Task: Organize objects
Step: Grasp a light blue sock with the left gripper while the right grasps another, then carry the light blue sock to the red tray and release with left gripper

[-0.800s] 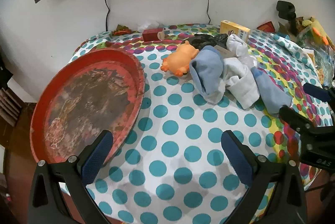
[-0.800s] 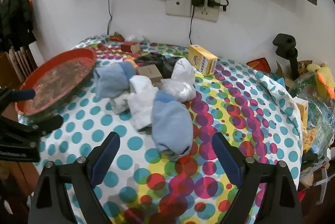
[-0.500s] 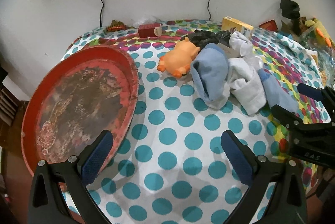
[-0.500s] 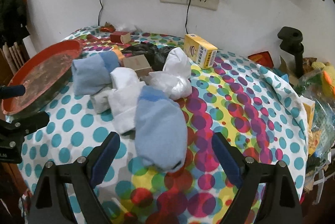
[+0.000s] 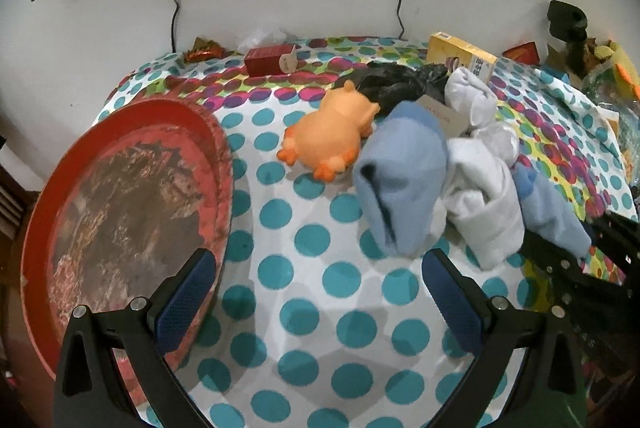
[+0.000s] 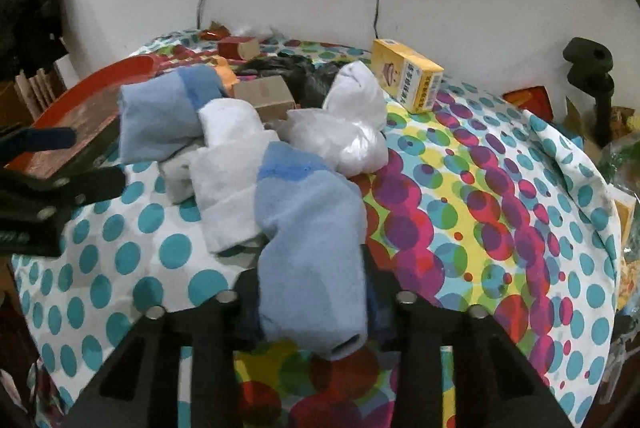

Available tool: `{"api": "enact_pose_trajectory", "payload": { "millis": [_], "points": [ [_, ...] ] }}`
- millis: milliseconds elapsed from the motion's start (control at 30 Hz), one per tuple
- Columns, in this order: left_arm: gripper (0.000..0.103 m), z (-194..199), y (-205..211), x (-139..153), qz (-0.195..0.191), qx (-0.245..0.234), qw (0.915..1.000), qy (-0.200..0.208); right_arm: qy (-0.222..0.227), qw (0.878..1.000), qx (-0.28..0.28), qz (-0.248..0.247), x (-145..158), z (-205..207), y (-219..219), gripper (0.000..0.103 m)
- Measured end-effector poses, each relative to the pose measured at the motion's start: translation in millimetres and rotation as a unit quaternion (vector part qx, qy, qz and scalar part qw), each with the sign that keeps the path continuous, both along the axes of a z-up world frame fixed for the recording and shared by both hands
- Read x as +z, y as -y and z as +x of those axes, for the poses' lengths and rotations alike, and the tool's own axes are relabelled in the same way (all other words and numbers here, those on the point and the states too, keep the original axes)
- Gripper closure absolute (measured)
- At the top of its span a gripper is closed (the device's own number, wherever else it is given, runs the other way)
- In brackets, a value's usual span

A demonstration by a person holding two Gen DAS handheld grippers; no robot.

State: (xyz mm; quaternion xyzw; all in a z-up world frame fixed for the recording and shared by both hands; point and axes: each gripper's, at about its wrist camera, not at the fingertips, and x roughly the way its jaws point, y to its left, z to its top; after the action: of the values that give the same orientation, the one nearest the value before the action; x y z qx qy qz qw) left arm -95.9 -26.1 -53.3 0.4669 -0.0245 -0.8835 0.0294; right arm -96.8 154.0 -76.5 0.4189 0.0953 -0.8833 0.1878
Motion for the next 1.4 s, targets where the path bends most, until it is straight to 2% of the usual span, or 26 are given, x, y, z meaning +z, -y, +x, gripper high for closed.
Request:
{"api": "enact_pose_trajectory", "payload": {
  "millis": [167, 300, 500, 567, 633, 667, 733, 767, 833, 1000, 1267, 1400],
  "points": [
    [0.000, -12.1, -10.4, 3.2, -0.021, -0.012, 0.9997, -0.007, 0.008, 0.999, -0.003, -0.033, 4.3, 2.6, -18.7, 0.072],
    [0.000, -21.2, -18.9, 5.1, -0.039, -0.025, 0.9989, -0.010, 0.001, 0.998, -0.030, -0.050, 7.8, 0.9, -41.7, 0.072],
    [0.006, -32.8, -26.8, 6.7, -0.032, -0.041, 0.9986, -0.006, 0.002, 0.995, -0.080, -0.066, 8.2, -18.4, -71.5, 0.072],
    [0.015, -37.7, -28.0, 4.5, -0.027, -0.040, 0.9989, 0.000, 0.002, 0.994, -0.088, -0.068, 7.3, -25.0, -73.5, 0.072],
    [0.033, -41.9, -27.7, 1.6, -0.022, -0.037, 0.9991, 0.007, 0.000, 0.994, -0.089, -0.066, 6.0, -30.7, -72.1, 0.072],
    [0.036, -43.0, -28.1, 0.3, -0.015, -0.039, 0.9991, 0.012, 0.000, 0.994, -0.090, -0.063, 5.8, -30.0, -70.1, 0.071],
    [0.052, -43.9, -26.9, -0.6, 0.002, -0.043, 0.9989, 0.016, -0.003, 0.994, -0.087, -0.062, 4.1, -32.3, -67.3, 0.071],
    [0.055, -44.2, -26.8, -0.3, 0.011, -0.046, 0.9988, 0.017, -0.001, 0.994, -0.088, -0.061, 3.1, -33.7, -66.1, 0.071],
    [0.071, -44.4, -26.3, 1.6, 0.024, -0.050, 0.9983, 0.015, -0.001, 0.994, -0.089, -0.062, 3.2, -35.8, -65.9, 0.071],
    [0.078, -40.9, -28.2, 6.6, 0.013, -0.062, 0.9979, 0.013, 0.006, 0.994, -0.096, -0.059, 0.5, -39.8, -67.9, 0.071],
    [0.079, -24.2, -21.0, 25.9, -0.007, -0.068, 0.9977, -0.005, 0.008, 0.993, -0.103, -0.053, -1.0, -40.0, -68.1, 0.071],
    [0.079, -16.1, -3.3, 34.9, -0.013, -0.045, 0.9988, -0.010, 0.009, 0.992, -0.112, -0.055, -1.9, -40.9, -71.4, 0.071]
  ]
}}
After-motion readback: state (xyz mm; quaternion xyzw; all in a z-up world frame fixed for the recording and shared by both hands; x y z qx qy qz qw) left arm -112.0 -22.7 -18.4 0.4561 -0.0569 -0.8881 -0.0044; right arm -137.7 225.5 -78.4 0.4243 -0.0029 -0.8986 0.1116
